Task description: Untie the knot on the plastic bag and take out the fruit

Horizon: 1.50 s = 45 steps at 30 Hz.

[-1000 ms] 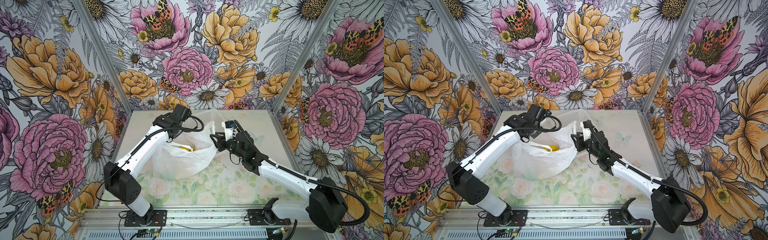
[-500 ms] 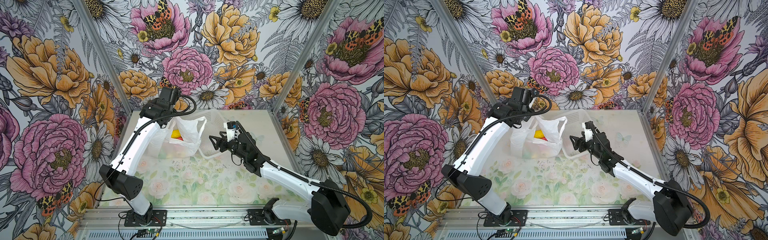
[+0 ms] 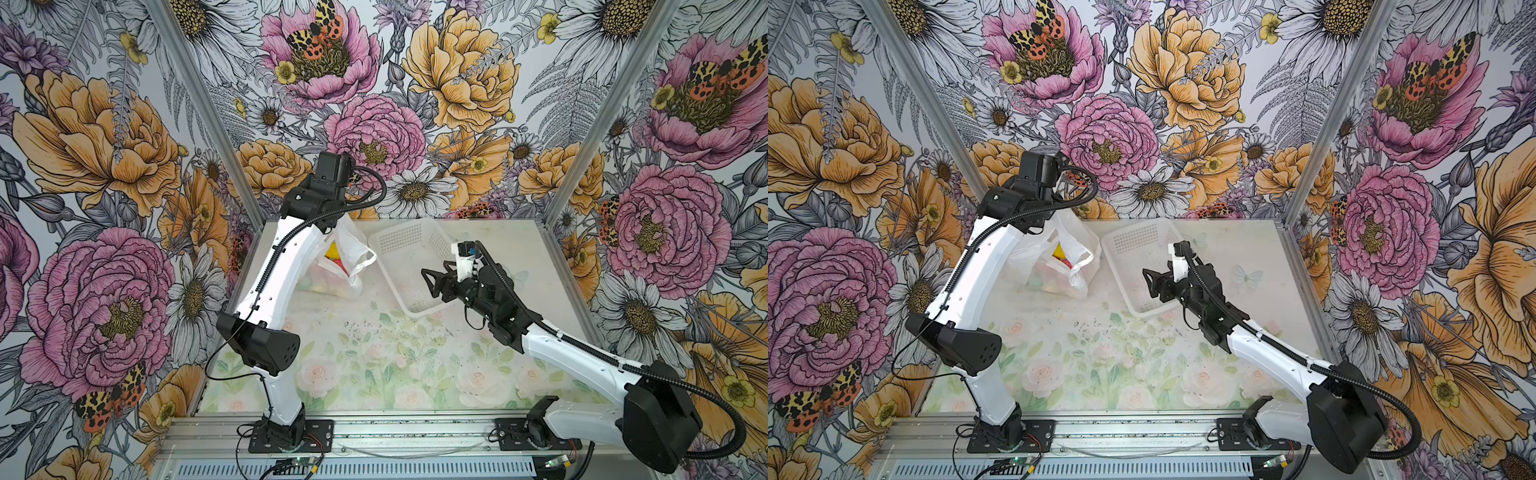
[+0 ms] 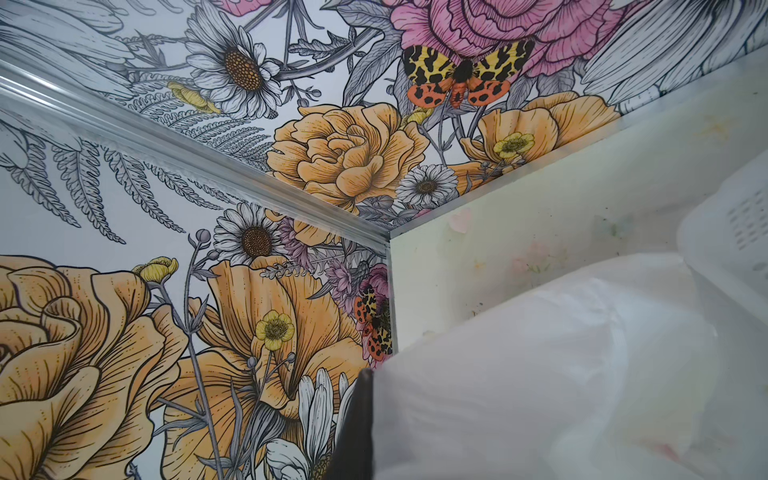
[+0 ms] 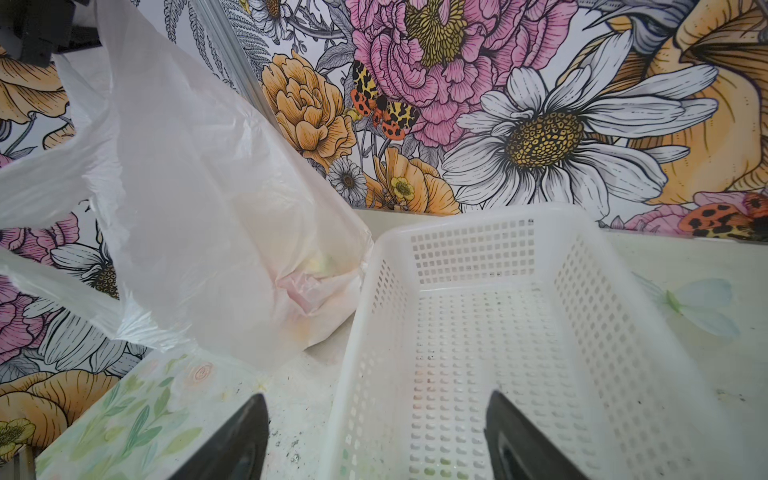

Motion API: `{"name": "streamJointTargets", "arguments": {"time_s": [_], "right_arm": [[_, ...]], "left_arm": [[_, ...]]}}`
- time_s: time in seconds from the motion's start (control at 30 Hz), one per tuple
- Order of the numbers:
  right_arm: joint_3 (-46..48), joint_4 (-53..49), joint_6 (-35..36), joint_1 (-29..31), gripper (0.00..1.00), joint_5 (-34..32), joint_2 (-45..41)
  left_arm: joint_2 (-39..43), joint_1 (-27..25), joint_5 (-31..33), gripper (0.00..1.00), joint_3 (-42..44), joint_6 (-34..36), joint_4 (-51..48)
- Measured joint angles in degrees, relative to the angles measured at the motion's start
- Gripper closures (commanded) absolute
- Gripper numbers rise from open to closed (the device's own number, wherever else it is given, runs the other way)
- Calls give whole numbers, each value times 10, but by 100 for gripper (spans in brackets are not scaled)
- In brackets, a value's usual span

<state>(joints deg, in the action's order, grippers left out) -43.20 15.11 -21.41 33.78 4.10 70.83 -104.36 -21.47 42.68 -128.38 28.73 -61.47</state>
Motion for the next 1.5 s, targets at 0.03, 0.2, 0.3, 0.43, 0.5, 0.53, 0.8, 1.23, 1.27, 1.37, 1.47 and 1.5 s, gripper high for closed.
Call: {"name": "streamJointTargets", "arguments": {"time_s": [0.03,0.2,0.3,0.43,0.5,0.53,0.8,1.23,1.27,1.37,1.47,1.5], "right_arm": [[0,0,0,-1,17,0,0],[0,0,0,-2,16,1,1],[0,1,0,-4,16,4,6],[0,1,1,-5,11,17,26],[-2,-4,4,-5,4,28,36],[-3,-9,5,-5,1,35,40],[-9,6,17,-4,2,96,42],[-13,1,108,103,1,152,16],[-18,-8,116,111,1,150,20],[-47,-23,125,116,4,118,49],[-83,-35,126,115,30,88,93],[-94,-41,123,115,44,81,108]], "left_arm": [[0,0,0,100,0,-1,-1],[24,-8,-32,100,51,-32,2],[59,-16,-90,100,119,-62,3],[87,-24,-159,100,189,-96,4],[98,-33,-169,100,219,-108,4],[108,-42,-173,100,236,-112,4],[229,-96,-184,100,373,-138,22],[211,-46,-251,100,397,-160,51],[211,-46,-255,100,397,-163,52],[211,-46,-263,100,397,-165,52],[211,-46,-269,100,397,-167,52],[211,-46,-271,100,397,-167,52]]}}
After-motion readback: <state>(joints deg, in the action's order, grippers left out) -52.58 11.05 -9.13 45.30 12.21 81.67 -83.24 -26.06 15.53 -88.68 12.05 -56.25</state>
